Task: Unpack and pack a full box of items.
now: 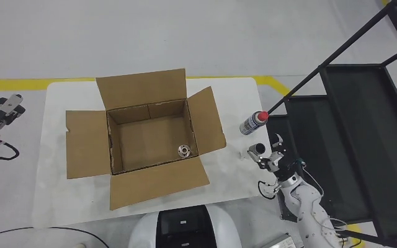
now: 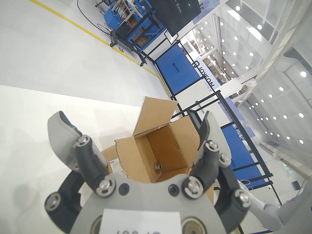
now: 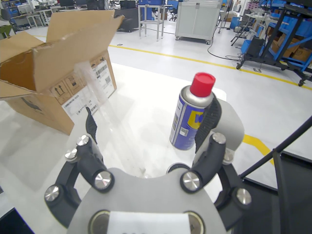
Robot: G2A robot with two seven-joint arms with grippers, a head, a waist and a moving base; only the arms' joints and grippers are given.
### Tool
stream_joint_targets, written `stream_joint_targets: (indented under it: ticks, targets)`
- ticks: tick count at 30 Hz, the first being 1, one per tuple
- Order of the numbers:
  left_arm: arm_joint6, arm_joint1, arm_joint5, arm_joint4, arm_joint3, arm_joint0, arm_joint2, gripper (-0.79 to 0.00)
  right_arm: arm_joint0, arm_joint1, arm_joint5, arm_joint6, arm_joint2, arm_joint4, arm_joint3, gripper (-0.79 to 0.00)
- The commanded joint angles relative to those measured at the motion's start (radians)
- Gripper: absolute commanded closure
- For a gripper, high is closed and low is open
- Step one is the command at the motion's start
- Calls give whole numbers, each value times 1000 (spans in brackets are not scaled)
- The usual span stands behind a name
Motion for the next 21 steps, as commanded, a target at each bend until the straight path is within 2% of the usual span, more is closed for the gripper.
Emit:
stream_joint_targets:
  ticks: [1,4,8,10,21]
  targets:
    - [0,0,0,0,0,0,0,-785,-37,2,-40,60,-1,28,-78,-785]
    - [0,0,0,0,0,0,0,-785,-78,5,-72,163,1,74,-158,-785]
    - [0,0,0,0,0,0,0,-785,-104,5,-47,244,8,153,-232,-785]
    - [0,0,0,0,0,0,0,-785,-117,5,-42,249,12,193,-255,-785]
    - [0,0,0,0,0,0,0,-785,-117,5,-42,249,12,193,-255,-785]
